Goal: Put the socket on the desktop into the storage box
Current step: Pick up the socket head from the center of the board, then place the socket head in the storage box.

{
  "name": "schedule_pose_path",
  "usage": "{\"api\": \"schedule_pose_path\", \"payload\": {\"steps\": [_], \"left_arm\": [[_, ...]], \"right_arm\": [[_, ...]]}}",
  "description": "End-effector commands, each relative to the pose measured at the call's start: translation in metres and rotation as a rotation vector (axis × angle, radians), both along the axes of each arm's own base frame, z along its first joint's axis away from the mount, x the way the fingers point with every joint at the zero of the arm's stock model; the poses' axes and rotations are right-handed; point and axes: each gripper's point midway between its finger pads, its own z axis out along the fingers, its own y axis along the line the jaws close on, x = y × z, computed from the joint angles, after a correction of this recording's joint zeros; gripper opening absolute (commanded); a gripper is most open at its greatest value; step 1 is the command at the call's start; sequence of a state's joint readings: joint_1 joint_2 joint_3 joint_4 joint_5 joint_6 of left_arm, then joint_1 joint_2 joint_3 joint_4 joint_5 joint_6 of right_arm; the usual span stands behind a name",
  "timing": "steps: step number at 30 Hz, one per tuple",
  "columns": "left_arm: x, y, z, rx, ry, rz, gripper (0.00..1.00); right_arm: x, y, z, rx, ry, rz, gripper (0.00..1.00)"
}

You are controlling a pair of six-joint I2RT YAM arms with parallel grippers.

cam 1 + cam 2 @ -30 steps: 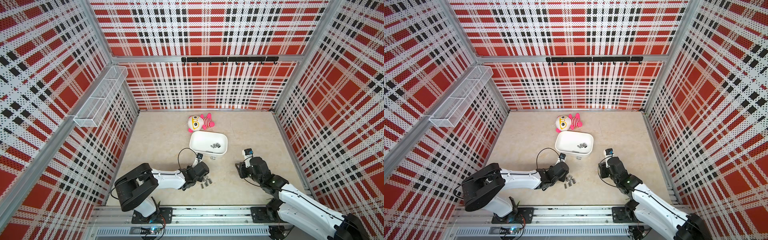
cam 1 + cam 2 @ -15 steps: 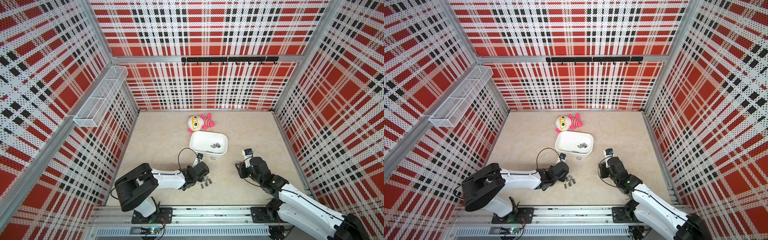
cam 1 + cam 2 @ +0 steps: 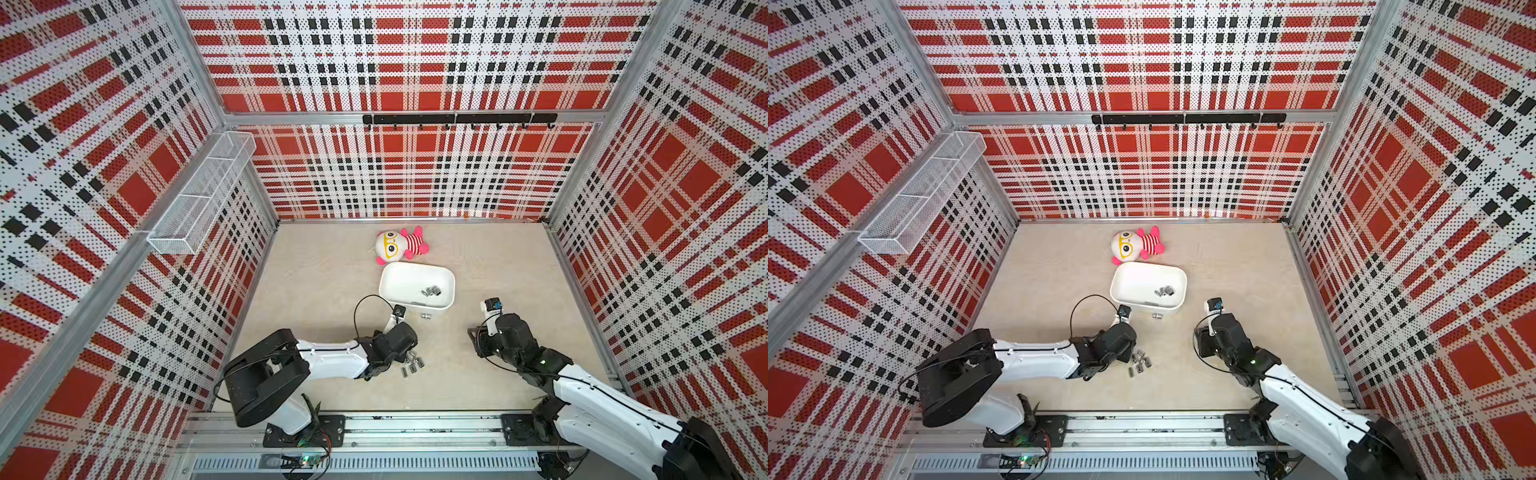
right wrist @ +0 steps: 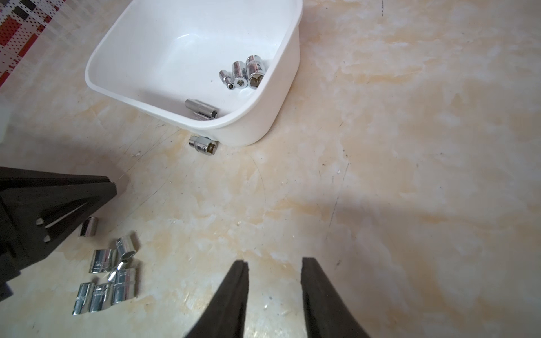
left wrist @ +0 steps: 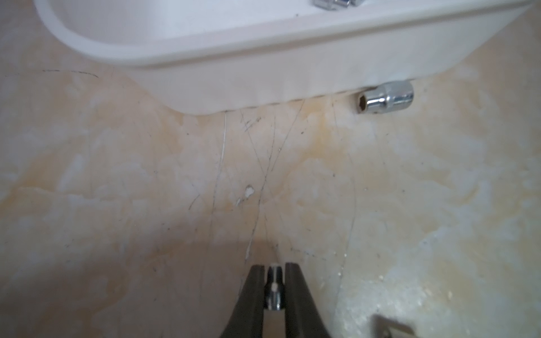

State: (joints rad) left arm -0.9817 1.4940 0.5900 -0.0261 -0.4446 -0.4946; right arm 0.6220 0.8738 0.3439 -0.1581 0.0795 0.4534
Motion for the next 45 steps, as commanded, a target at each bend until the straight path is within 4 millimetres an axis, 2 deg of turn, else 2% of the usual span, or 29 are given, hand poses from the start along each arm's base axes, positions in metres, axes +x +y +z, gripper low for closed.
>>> {"api": "schedule_pose_path", "payload": {"steps": [1, 7, 11, 14, 20, 26, 30, 33, 39, 42, 45], "left_arm": [[0.003, -0.011, 0.028, -0.093, -0.043, 0.004, 0.00], [0.019, -0.033, 0.077, -0.218, -0.109, 0.031, 0.00], [0.045, -0.065, 0.110, -0.295, -0.133, 0.036, 0.00], [0.072, -0.080, 0.121, -0.294, -0.155, 0.063, 0.00], [0.113, -0.101, 0.110, -0.267, -0.133, 0.093, 0.00], [0.142, -0.093, 0.072, -0.174, -0.087, 0.142, 0.00], [0.144, -0.088, 0.054, -0.141, -0.057, 0.136, 0.00], [0.145, -0.086, 0.049, -0.130, -0.051, 0.137, 0.01], [0.145, -0.086, 0.051, -0.138, -0.050, 0.138, 0.14], [0.143, -0.082, 0.052, -0.133, -0.055, 0.141, 0.15], [0.140, -0.082, 0.057, -0.138, -0.060, 0.134, 0.26]], "right_arm": [[0.004, 0.007, 0.012, 0.014, -0.046, 0.015, 0.37], [0.003, 0.004, 0.021, 0.033, -0.087, 0.003, 0.39], [0.003, 0.000, 0.025, 0.041, -0.110, -0.017, 0.39], [0.003, -0.002, 0.025, 0.042, -0.112, -0.023, 0.40], [0.005, -0.002, 0.023, 0.033, -0.103, -0.030, 0.40], [0.005, -0.003, 0.023, 0.030, -0.106, -0.037, 0.41], [0.006, -0.004, 0.023, 0.027, -0.106, -0.045, 0.42], [0.006, -0.005, 0.023, 0.025, -0.107, -0.047, 0.43], [0.006, -0.004, 0.022, 0.024, -0.104, -0.045, 0.44], [0.006, -0.004, 0.022, 0.023, -0.102, -0.043, 0.45], [0.006, -0.003, 0.022, 0.023, -0.101, -0.039, 0.45]]}}
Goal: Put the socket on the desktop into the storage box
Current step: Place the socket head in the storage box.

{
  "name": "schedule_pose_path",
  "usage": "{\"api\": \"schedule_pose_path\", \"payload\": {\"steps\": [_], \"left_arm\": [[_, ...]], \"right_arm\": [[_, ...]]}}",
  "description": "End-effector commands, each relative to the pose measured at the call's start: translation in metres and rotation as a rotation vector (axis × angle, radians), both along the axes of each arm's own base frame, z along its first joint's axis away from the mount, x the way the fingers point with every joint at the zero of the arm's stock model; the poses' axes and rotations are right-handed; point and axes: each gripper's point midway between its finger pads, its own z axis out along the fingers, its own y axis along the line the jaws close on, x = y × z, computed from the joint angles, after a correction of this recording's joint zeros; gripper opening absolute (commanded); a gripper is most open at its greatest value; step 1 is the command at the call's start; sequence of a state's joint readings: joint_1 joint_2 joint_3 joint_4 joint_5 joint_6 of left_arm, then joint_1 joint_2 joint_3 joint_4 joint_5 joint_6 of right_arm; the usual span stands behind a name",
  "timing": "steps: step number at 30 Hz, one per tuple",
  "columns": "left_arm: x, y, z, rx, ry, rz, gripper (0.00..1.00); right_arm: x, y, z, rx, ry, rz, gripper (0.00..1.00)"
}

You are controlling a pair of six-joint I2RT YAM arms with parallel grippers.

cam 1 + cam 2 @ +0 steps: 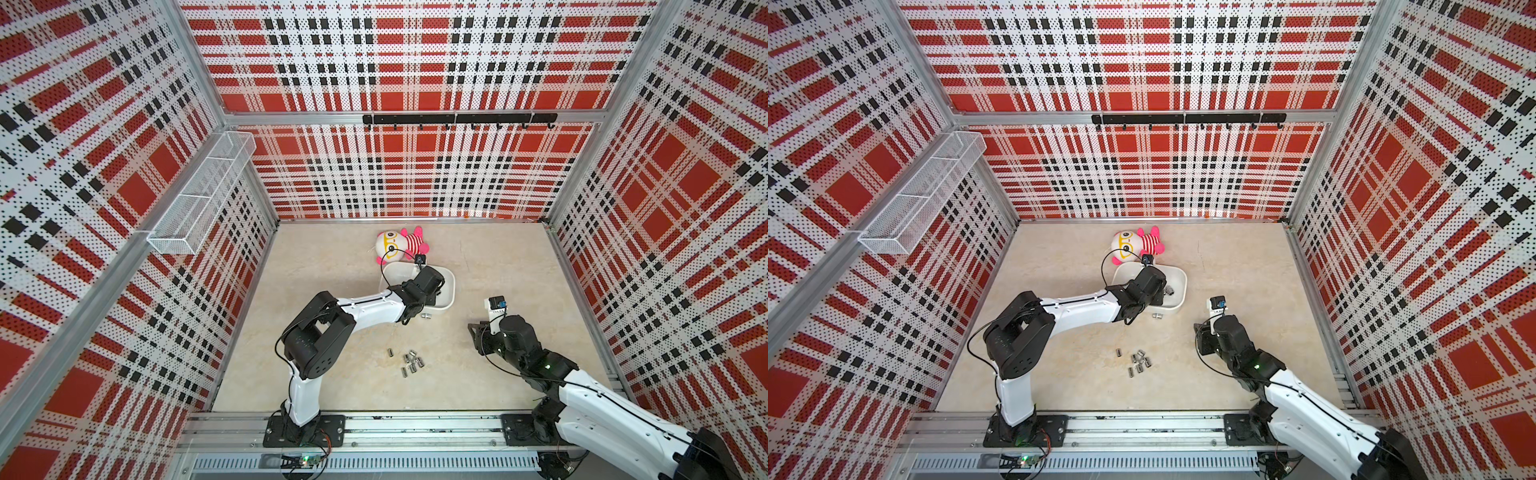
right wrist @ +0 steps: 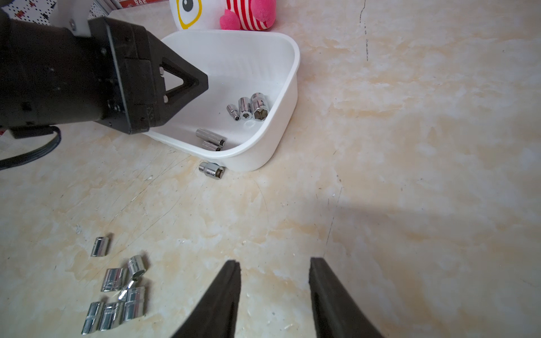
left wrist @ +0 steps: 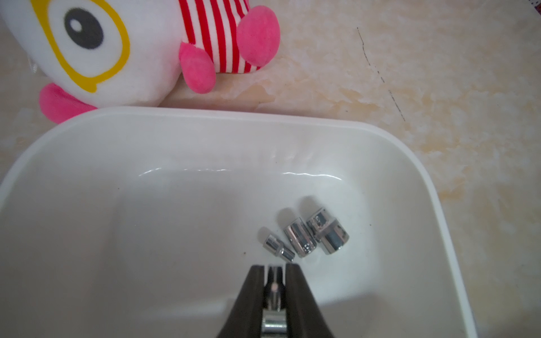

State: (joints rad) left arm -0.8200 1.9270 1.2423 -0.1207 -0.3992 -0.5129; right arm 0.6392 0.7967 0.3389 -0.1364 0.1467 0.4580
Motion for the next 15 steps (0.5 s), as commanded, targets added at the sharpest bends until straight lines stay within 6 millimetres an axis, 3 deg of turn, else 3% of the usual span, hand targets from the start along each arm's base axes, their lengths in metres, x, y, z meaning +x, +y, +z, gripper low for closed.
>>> {"api": "schedule_pose_path", "payload": {"steps": [1, 4, 9, 15], "left_arm": [[-0.005, -0.001, 0.013, -0.009, -0.020, -0.013, 0.31], [-0.010, -0.004, 0.024, -0.018, -0.036, -0.028, 0.41], [-0.025, -0.007, 0.049, -0.008, -0.079, -0.039, 0.43], [-0.080, -0.007, 0.079, 0.050, -0.150, -0.050, 0.44]], "right_arm": [[0.000, 0.001, -0.001, -0.004, -0.003, 0.002, 0.45], [0.000, 0.001, -0.001, -0.003, -0.002, 0.002, 0.45], [0.000, 0.001, -0.002, -0.003, -0.001, 0.003, 0.46], [0.000, 0.002, -0.001, -0.004, -0.001, 0.005, 0.46]]}}
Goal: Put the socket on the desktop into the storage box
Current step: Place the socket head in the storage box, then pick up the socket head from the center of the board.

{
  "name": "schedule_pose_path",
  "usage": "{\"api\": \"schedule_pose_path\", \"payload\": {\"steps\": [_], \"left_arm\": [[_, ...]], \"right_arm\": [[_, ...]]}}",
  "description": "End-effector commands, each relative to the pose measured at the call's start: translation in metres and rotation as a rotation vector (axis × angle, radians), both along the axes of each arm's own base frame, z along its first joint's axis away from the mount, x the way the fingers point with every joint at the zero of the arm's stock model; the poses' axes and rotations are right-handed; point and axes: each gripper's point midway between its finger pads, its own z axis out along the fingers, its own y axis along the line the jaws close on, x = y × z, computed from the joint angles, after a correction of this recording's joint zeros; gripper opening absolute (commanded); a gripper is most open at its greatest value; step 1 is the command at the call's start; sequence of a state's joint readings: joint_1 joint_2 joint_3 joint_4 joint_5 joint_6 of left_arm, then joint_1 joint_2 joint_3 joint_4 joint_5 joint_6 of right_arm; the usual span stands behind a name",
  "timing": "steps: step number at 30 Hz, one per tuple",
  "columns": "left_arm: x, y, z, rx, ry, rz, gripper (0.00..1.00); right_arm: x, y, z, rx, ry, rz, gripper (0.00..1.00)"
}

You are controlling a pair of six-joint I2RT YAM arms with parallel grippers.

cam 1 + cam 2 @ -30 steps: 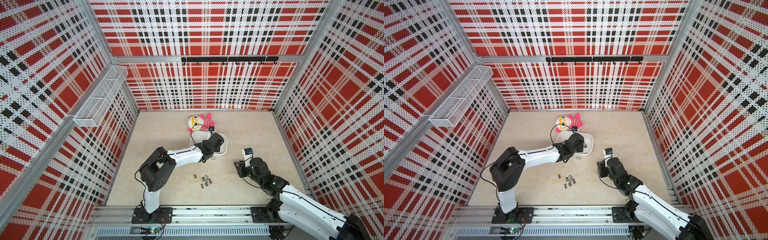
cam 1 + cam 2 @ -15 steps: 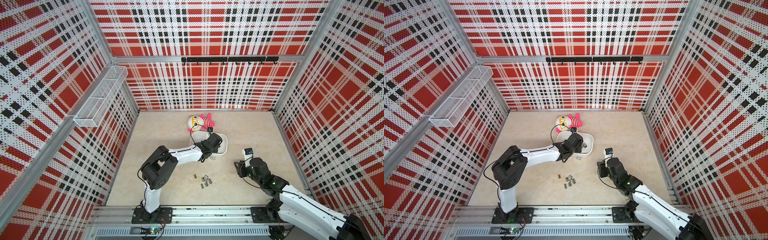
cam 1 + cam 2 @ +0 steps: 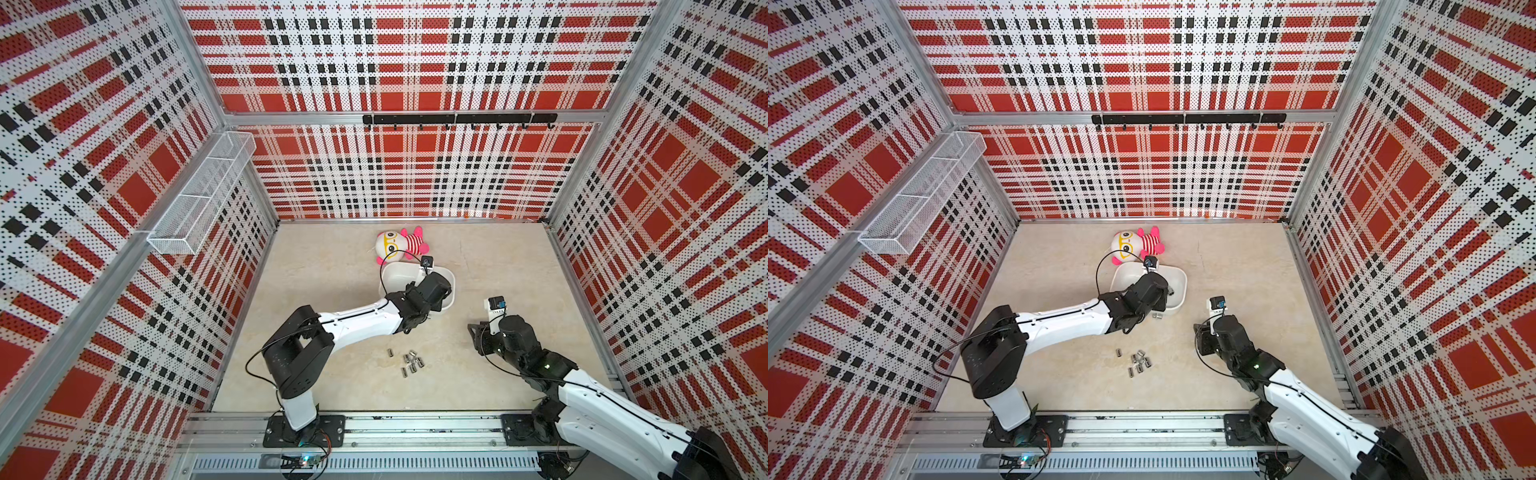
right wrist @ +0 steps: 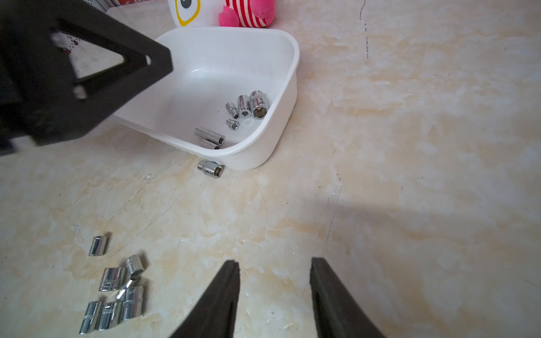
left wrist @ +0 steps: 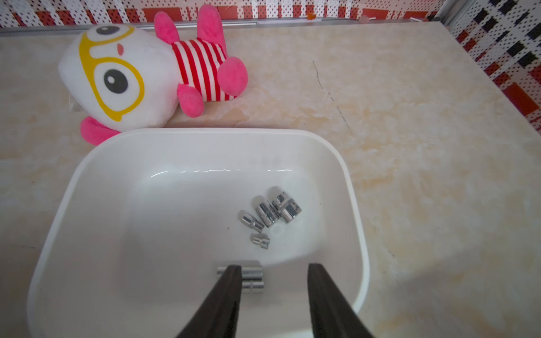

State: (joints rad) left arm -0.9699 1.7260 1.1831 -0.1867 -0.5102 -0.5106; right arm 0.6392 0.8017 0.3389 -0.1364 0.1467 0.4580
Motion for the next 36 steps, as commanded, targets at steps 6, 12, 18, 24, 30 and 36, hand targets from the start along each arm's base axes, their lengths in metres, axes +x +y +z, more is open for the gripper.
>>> {"api": "schedule_pose_path", "payload": {"steps": [6, 12, 18, 24, 30, 36], "left_arm": [[-0.083, 0.037, 0.025, 0.008, -0.077, 0.058, 0.44], [-0.112, 0.075, -0.008, -0.064, -0.005, 0.118, 0.44], [-0.126, 0.102, -0.037, -0.127, 0.059, 0.194, 0.44], [-0.143, 0.106, -0.063, -0.136, 0.094, 0.226, 0.45], [-0.153, 0.107, -0.079, -0.141, 0.103, 0.261, 0.43], [-0.154, 0.113, -0.094, -0.123, 0.121, 0.300, 0.44]], "right_arm": [[0.000, 0.001, -0.001, -0.003, -0.003, 0.002, 0.46], [0.000, 0.000, -0.002, -0.005, 0.002, 0.000, 0.46], [0.000, 0.000, -0.003, -0.006, 0.003, -0.002, 0.46], [0.000, 0.000, -0.004, -0.009, 0.005, -0.005, 0.46], [0.000, 0.000, -0.004, -0.010, 0.008, -0.004, 0.47], [0.000, 0.000, -0.004, -0.008, 0.008, -0.003, 0.47]]}}
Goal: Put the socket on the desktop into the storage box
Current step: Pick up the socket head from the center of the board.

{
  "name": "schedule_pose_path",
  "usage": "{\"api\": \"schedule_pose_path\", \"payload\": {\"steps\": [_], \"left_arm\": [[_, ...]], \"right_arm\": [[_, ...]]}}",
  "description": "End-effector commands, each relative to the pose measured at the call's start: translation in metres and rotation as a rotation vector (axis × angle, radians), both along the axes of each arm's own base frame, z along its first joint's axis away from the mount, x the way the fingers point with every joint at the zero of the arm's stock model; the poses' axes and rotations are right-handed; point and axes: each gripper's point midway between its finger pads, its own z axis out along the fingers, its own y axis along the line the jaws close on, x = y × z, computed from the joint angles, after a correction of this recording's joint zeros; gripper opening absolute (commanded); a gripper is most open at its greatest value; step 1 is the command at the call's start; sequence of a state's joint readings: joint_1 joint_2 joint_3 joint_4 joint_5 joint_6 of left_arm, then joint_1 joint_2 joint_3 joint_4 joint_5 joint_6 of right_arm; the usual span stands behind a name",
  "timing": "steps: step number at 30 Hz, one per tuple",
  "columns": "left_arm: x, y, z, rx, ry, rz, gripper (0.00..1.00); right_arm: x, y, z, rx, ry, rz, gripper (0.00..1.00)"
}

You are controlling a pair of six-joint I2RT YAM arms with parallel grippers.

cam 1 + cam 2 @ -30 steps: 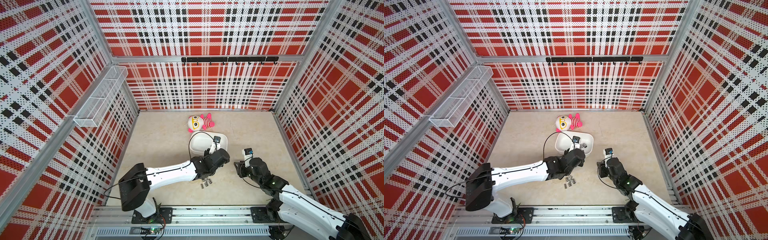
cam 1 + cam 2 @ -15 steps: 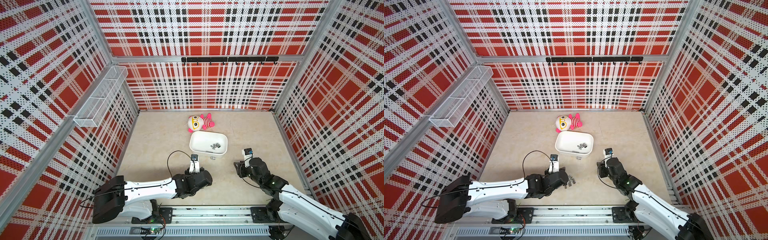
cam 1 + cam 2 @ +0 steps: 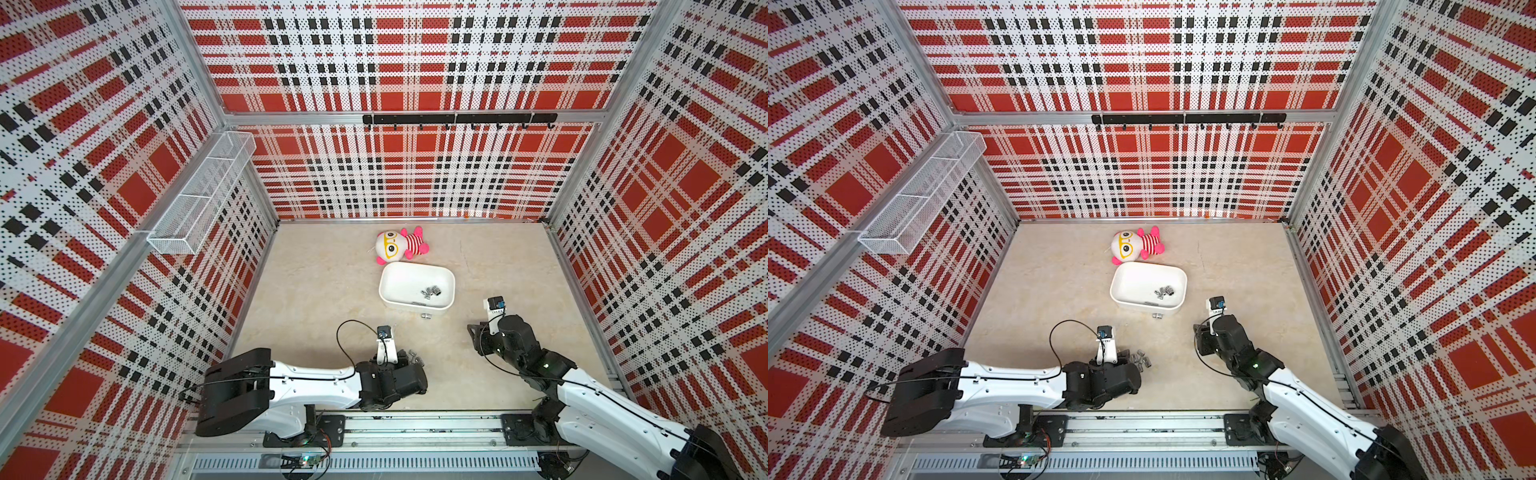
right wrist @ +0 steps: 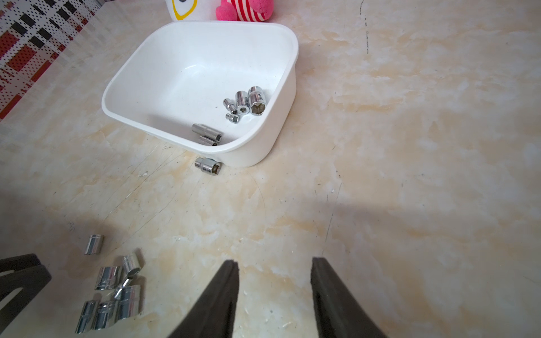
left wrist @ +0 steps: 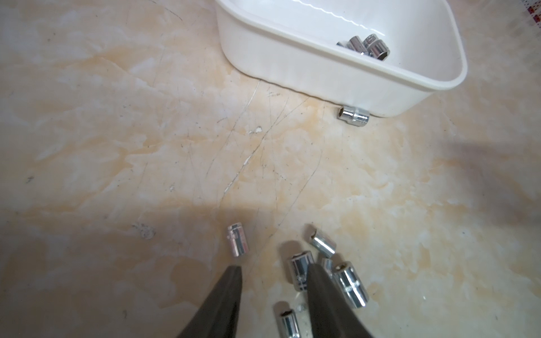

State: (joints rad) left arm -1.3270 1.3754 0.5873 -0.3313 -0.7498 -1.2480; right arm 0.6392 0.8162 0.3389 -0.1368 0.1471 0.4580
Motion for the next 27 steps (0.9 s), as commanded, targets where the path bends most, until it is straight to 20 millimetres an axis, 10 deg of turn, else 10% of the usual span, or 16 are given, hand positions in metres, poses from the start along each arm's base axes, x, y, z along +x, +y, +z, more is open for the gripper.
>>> {"api": "schedule_pose_path", "payload": {"steps": [1, 27], "left_arm": [[0.001, 0.009, -0.007, 0.008, -0.010, 0.052, 0.45], [0.020, 0.025, -0.046, 0.062, 0.069, 0.134, 0.42]], "right_arm": [[0.000, 0.000, 0.000, -0.001, -0.004, -0.004, 0.47], [0.001, 0.002, -0.006, -0.014, 0.020, 0.000, 0.46]]}}
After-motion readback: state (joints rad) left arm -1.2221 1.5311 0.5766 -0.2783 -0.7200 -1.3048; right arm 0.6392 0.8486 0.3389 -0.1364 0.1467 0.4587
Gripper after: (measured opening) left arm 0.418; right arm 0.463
